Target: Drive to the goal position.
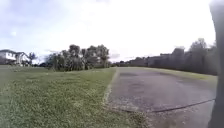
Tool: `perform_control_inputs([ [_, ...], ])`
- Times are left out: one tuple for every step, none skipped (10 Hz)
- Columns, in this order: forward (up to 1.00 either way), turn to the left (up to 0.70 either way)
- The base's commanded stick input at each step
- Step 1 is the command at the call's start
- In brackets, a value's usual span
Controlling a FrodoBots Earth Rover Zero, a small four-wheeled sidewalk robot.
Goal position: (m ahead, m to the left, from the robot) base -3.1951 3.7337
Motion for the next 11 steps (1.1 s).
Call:
perform_control_inputs([
  [0.04, 0.0],
  [0.02, 0.0],
  [0.0, 0.0],
  [0.0, 0.0],
  [0.0, 0.0],
  [0.0, 0.0],
  [0.0, 0.0],
  [0.0, 0.0],
  [0.0, 0.0],
  [0.0, 0.0],
  [0.0, 0.0],
])
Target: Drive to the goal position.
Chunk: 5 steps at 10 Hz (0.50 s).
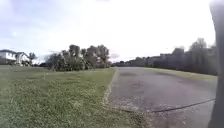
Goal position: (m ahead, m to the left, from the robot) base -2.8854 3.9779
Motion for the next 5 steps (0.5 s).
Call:
perform_control_inputs([
  [0.03, 0.0],
  [0.02, 0.0],
  [0.0, 0.0],
  [0.0, 0.0],
  [0.0, 0.0],
])
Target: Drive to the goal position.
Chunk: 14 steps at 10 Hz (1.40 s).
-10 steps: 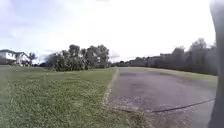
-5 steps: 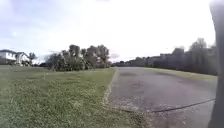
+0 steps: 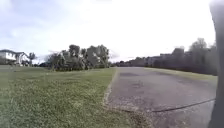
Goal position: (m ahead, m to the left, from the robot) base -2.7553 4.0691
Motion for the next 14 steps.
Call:
perform_control_inputs([
  [0.0, 0.0],
  [0.0, 0.0],
  [0.0, 0.0],
  [0.0, 0.0],
  [0.0, 0.0],
  [0.0, 0.0],
  [0.01, 0.0],
  [0.04, 0.0],
  [0.01, 0.0],
  [0.01, 0.0],
  [0.04, 0.0],
  [0.01, 0.0],
  [0.0, 0.0],
  [0.0, 0.0],
])
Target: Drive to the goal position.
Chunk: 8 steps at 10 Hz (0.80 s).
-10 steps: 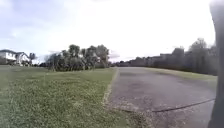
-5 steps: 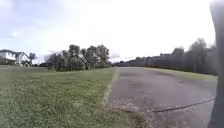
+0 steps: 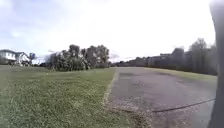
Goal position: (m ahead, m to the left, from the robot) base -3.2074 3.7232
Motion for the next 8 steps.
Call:
perform_control_inputs([
  [0.0, 0.0],
  [0.0, 0.0],
  [0.0, 0.0],
  [0.0, 0.0],
  [0.0, 0.0],
  [0.0, 0.0],
  [0.03, 0.0],
  [0.01, 0.0],
])
